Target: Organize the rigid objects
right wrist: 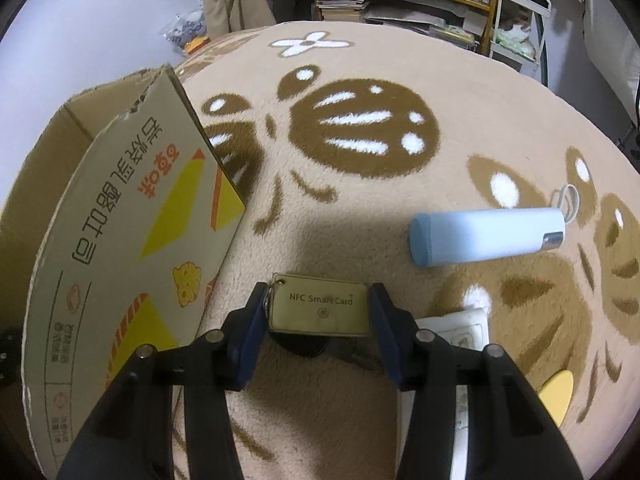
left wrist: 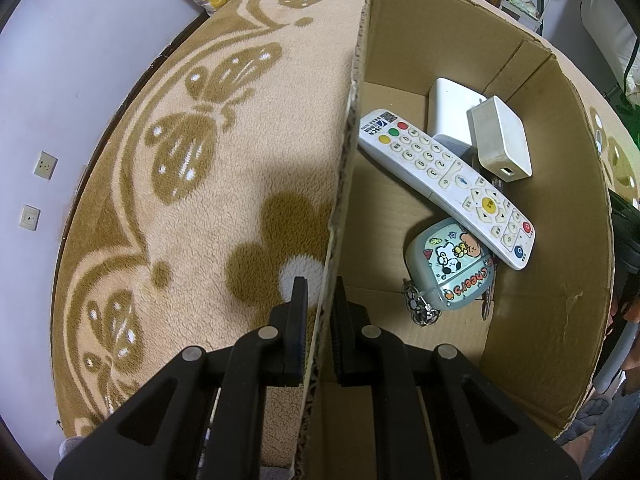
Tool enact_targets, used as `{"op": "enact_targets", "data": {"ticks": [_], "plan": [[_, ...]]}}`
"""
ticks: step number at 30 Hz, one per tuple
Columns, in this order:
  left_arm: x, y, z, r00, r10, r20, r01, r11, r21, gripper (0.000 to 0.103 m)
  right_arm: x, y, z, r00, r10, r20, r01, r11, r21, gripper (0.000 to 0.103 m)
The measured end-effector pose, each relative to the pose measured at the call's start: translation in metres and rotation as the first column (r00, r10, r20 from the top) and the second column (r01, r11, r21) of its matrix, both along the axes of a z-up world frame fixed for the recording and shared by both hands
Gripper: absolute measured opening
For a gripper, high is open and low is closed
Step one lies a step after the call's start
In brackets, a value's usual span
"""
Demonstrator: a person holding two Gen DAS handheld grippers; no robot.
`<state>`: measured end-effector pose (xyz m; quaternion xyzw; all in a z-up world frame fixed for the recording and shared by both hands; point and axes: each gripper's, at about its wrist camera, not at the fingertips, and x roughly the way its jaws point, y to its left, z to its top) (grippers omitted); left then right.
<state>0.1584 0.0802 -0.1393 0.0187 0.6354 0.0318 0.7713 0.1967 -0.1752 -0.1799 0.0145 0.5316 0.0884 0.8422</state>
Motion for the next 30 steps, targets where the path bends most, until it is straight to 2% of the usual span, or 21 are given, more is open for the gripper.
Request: {"op": "enact_targets", "data": {"ticks": [15, 20, 30], "plan": [[0.000, 0.003, -0.002, 1.000, 0.001, -0.001, -0.001, 1.000, -0.002, 0.011, -0.005, -0.006, 0.010, 1.000, 0.000, 0.015, -0.001, 1.000, 0.031, 0.053], [0.000, 0.002, -0.001, 1.000, 0.002, -0.001, -0.002, 1.000, -0.002, 0.011, -0.003, -0.008, 0.027, 0.999, 0.003, 0.047, -0.005, 0.999, 0.042, 0.053], [0.000, 0.004, -0.003, 1.000, 0.003, -0.002, -0.003, 1.000, -0.003, 0.011, -0.008, -0.011, 0.083, 0.986, 0.010, 0.169, -0.033, 0.990, 0.137, 0.053]]}}
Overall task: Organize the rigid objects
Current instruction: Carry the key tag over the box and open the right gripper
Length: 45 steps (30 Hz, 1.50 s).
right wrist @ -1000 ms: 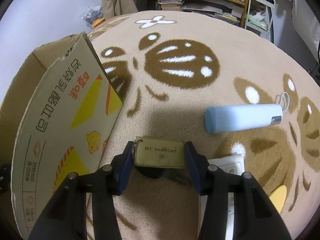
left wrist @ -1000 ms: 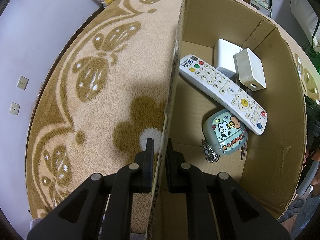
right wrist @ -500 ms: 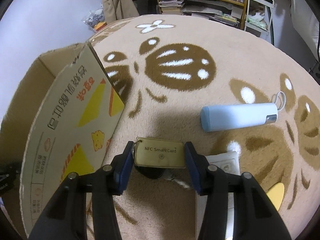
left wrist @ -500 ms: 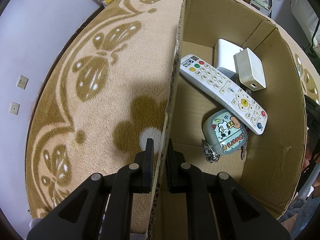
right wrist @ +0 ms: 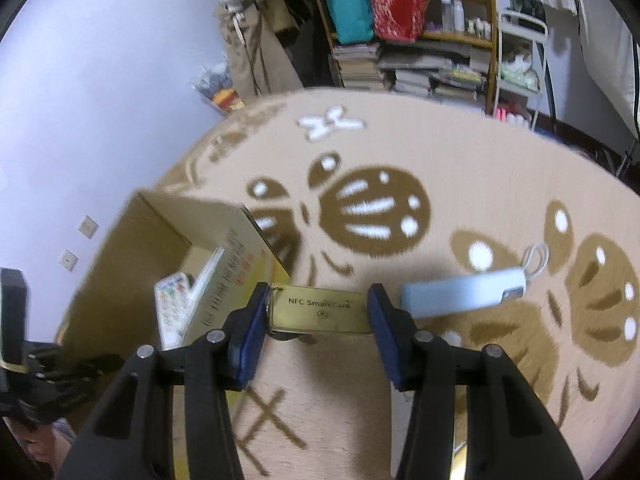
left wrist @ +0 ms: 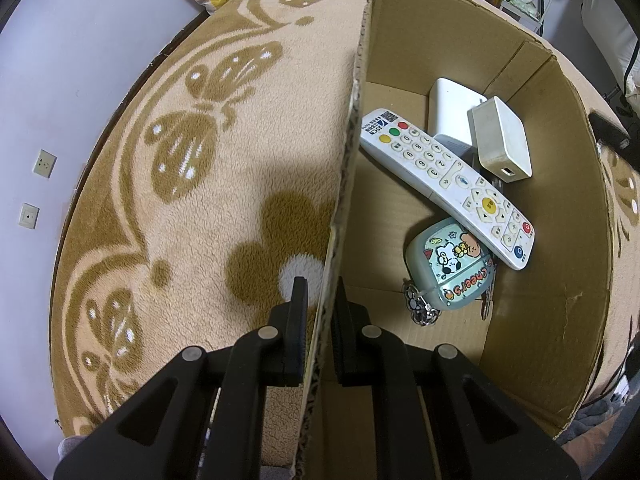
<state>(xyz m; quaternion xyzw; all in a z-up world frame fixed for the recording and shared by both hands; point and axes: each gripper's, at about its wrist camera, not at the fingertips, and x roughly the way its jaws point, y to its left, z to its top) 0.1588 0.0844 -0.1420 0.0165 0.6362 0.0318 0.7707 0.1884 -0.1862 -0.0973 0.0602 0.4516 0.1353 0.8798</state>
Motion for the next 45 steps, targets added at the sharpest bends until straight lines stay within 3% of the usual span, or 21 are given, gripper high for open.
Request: {"op": "enact_targets", "data": {"ticks": [9, 15, 24, 32, 42, 45], "plan": [[0.000, 0.000, 0.000, 1.000, 0.000, 0.000, 0.000, 1.000, 0.000, 0.011, -0.003, 0.029, 0.055, 0.989, 0.069, 0.127, -0.076, 0.995, 0.057, 0.053], [0.000, 0.000, 0.000, 1.000, 0.000, 0.000, 0.000, 1.000, -0.001, 0.011, -0.007, 0.057, 0.064, 0.981, 0.131, 0.142, -0.144, 0.986, 0.085, 0.053], [-0.002, -0.001, 0.000, 1.000, 0.002, -0.001, -0.002, 1.000, -0.005, 0.011, -0.014, 0.096, 0.031, 0.971, 0.233, 0.062, -0.234, 0.972, 0.012, 0.053], [-0.002, -0.002, 0.000, 1.000, 0.004, -0.002, -0.004, 1.000, -0.009, 0.011, -0.015, 0.101, -0.006, 0.977, 0.210, -0.023, -0.211, 0.976, -0.056, 0.053], [-0.003, -0.004, 0.001, 1.000, 0.004, -0.001, -0.004, 1.000, -0.014, 0.011, -0.017, 0.100, 0.000, 0.981, 0.196, 0.003, -0.195, 0.978, -0.068, 0.054], [-0.003, -0.003, 0.001, 1.000, 0.006, -0.002, -0.006, 1.000, -0.015, 0.011, -0.018, 0.095, 0.004, 0.984, 0.176, 0.013, -0.175, 0.983, -0.058, 0.062]]}}
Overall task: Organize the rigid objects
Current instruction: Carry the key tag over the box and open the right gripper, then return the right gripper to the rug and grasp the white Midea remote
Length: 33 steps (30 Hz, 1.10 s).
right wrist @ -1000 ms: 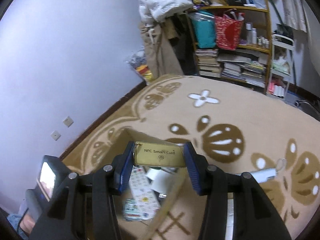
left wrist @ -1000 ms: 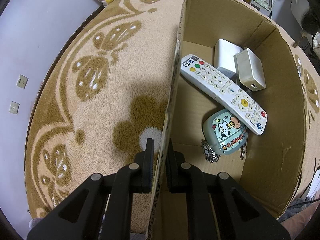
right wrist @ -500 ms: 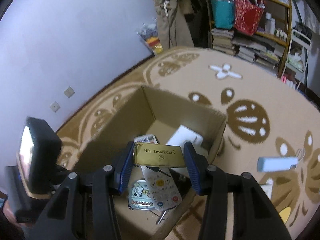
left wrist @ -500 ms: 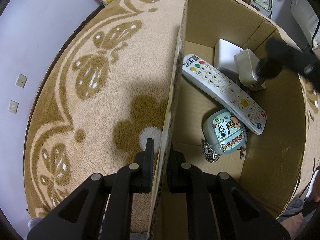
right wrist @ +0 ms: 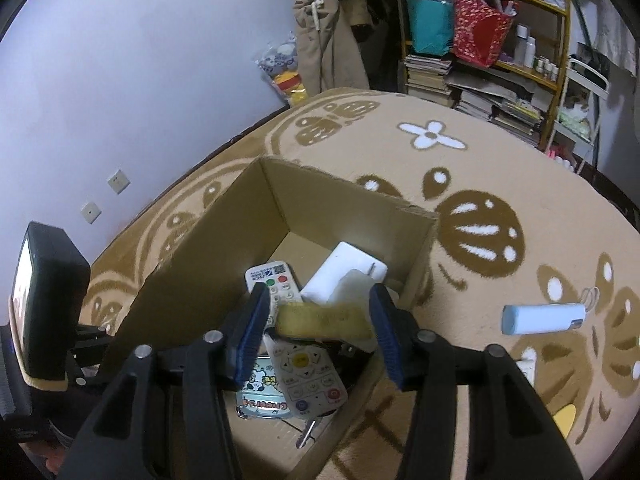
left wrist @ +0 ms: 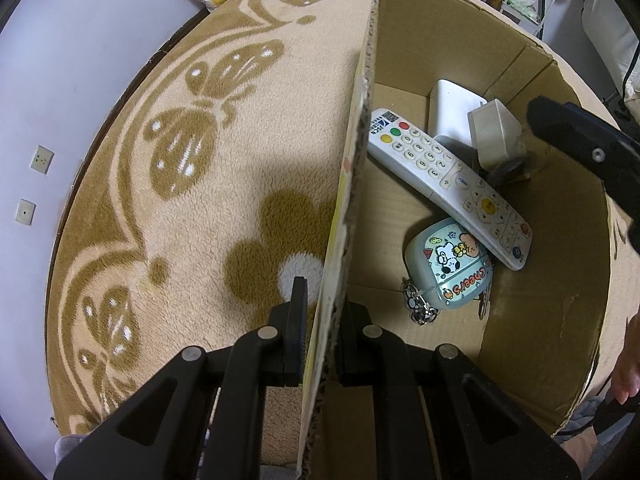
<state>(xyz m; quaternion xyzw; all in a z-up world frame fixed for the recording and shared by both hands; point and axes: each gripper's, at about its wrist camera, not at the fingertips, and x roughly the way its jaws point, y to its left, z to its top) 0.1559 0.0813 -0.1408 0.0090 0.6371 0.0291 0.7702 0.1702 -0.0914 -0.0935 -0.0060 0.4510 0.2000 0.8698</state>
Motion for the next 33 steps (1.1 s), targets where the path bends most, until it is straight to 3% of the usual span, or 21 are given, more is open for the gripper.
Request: {"op": "enact_targets", "data": {"ticks": [6, 8, 9, 18, 29, 33], "plan": [[0.000, 0.001, 0.000, 1.000, -0.001, 0.000, 0.001, 1.000, -0.002, 0.012, -0.003, -0.013, 0.011, 1.000, 0.011, -0.025, -0.010, 0.999, 0.035, 0.065], [0.000, 0.002, 0.000, 1.000, 0.002, -0.001, -0.002, 1.000, -0.005, 0.012, -0.006, -0.019, 0.014, 1.000, -0.017, -0.016, 0.017, 1.000, 0.003, 0.089], [0.000, 0.002, 0.001, 1.000, 0.001, -0.001, -0.001, 1.000, -0.004, 0.012, -0.008, -0.023, 0.017, 1.000, -0.027, 0.001, 0.027, 1.000, -0.003, 0.092], [0.000, 0.002, 0.001, 1.000, -0.001, -0.002, 0.001, 1.000, 0.000, 0.012, -0.015, -0.075, 0.011, 0.991, -0.130, 0.000, 0.130, 0.991, 0.001, 0.092], [0.000, 0.002, 0.002, 1.000, 0.001, -0.003, -0.001, 1.000, 0.003, 0.012, -0.005, -0.139, -0.040, 0.942, -0.328, -0.076, 0.324, 0.944, -0.064, 0.092], [0.000, 0.002, 0.002, 1.000, 0.004, -0.003, -0.004, 1.000, 0.000, 0.012, -0.002, -0.147, -0.061, 0.936, -0.335, -0.105, 0.327, 0.941, -0.090, 0.092]]}}
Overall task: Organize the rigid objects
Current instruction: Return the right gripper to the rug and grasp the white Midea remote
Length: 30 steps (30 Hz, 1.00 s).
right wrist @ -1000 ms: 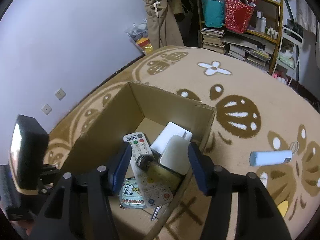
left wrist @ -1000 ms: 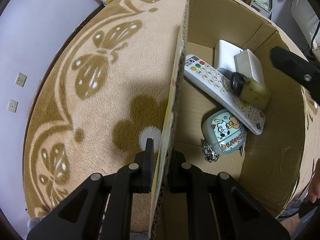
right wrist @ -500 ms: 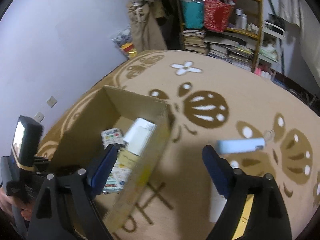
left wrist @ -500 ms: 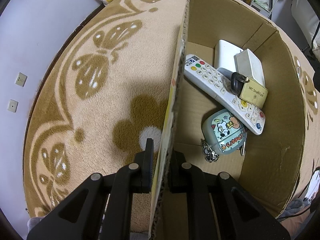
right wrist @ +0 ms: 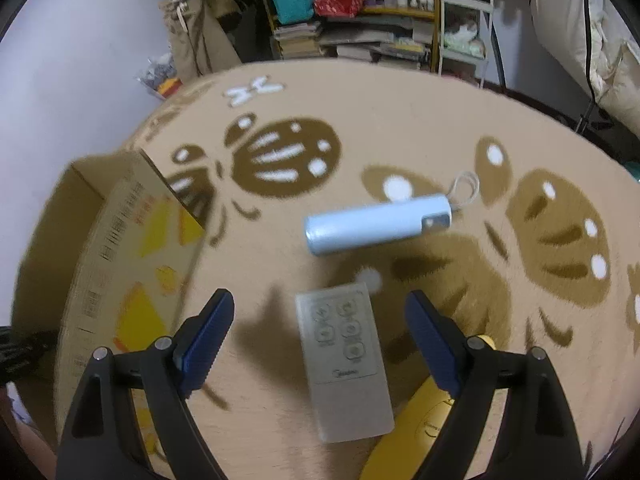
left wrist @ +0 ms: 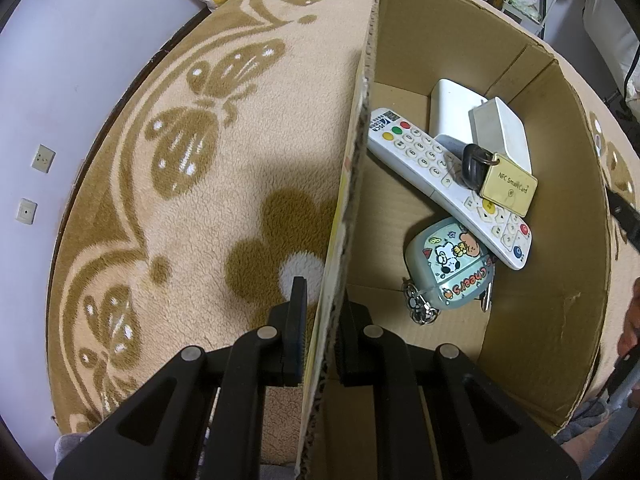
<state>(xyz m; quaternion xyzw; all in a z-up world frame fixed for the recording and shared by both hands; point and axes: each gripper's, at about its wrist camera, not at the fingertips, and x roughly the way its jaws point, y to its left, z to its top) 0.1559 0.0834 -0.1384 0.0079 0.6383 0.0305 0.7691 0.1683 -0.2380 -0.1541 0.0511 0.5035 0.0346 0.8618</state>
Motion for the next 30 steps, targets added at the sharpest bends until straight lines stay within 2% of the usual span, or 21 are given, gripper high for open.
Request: {"op": "enact_targets", "data": {"ticks": [7, 9, 11, 13, 16, 30], "plan": [[0.000, 0.002, 0.000, 1.000, 0.000, -0.001, 0.000, 1.000, -0.002, 0.012, -0.001, 0.001, -0.023, 0.999, 0.017, -0.040, -0.018, 0.999, -0.034, 0.091], [0.000, 0.002, 0.000, 1.000, -0.001, -0.001, 0.001, 1.000, 0.000, 0.012, -0.003, 0.005, -0.027, 0.998, 0.023, -0.051, -0.026, 0.998, -0.061, 0.082], [0.000, 0.003, 0.000, 1.000, -0.002, 0.000, 0.002, 1.000, 0.002, 0.012, -0.004, 0.006, -0.033, 0.997, 0.032, -0.077, -0.038, 0.997, -0.072, 0.066], [-0.001, 0.002, 0.000, 1.000, -0.003, 0.000, 0.003, 1.000, 0.003, 0.012, -0.005, 0.008, -0.036, 0.996, 0.037, -0.083, -0.045, 0.995, -0.092, 0.063], [-0.001, 0.002, 0.000, 1.000, -0.002, -0.001, 0.002, 1.000, 0.002, 0.012, -0.008, 0.009, -0.035, 0.996, 0.040, -0.077, -0.049, 0.993, -0.105, 0.053], [-0.001, 0.002, -0.001, 1.000, -0.001, -0.001, 0.001, 1.000, 0.002, 0.012, -0.010, 0.008, -0.035, 0.998, 0.028, -0.057, -0.033, 0.995, -0.098, 0.053]]}}
